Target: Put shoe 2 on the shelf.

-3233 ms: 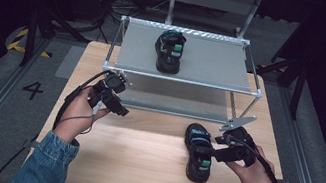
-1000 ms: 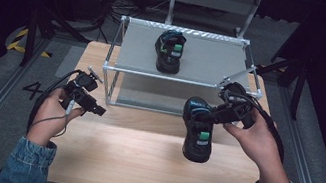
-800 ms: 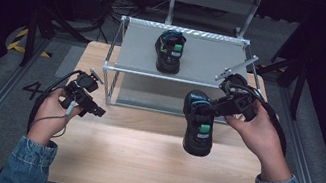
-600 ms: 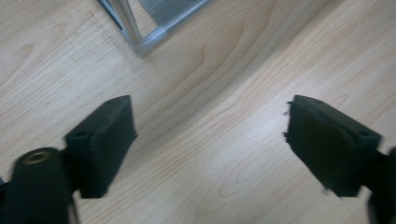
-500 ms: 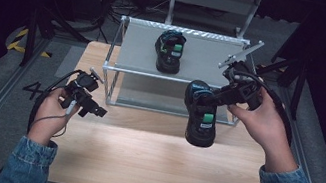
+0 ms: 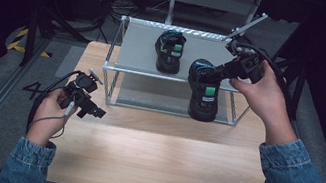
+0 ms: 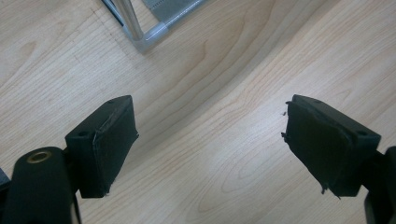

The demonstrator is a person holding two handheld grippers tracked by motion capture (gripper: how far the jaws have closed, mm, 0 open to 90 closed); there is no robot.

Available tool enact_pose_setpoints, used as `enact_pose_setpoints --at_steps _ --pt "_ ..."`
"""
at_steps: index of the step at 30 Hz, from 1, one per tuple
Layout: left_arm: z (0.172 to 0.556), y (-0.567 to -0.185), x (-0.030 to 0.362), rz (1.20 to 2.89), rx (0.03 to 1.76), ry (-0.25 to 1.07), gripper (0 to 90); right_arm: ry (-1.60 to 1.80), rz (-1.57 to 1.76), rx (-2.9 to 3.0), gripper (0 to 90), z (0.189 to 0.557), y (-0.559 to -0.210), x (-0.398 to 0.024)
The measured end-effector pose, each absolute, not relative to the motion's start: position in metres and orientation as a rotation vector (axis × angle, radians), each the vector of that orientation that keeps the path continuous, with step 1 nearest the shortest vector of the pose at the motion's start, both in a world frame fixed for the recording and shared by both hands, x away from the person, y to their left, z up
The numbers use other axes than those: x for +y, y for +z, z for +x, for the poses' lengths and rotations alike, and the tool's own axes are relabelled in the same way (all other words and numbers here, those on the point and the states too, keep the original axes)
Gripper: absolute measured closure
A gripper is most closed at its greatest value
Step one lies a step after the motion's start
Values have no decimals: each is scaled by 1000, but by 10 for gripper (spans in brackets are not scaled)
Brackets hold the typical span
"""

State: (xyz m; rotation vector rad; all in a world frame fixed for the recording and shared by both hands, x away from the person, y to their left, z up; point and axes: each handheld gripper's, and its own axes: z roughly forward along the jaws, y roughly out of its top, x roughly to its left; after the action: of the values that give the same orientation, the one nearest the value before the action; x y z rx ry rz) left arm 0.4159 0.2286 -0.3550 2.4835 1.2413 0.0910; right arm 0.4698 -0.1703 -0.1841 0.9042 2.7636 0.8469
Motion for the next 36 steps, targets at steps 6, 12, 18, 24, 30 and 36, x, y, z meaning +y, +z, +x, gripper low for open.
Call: enact_pose_setpoints --at_steps 6,12,18,24,30,36 --pt "411 -355 233 2493 1231 109 170 852 940 2746 697 494 -182 -169" --pt "406 -357 236 2497 1208 143 169 838 968 2738 696 514 -185 -167" --pt "402 -358 237 2501 1197 161 169 837 986 2752 695 538 -194 -162" --pt "400 -359 237 2515 1203 181 170 838 991 2762 694 552 -200 -156" --pt "400 -360 235 2532 1192 170 169 818 974 2763 695 564 -207 -147" --pt "403 -364 233 2545 1197 167 171 823 970 2762 696 571 -206 -140"
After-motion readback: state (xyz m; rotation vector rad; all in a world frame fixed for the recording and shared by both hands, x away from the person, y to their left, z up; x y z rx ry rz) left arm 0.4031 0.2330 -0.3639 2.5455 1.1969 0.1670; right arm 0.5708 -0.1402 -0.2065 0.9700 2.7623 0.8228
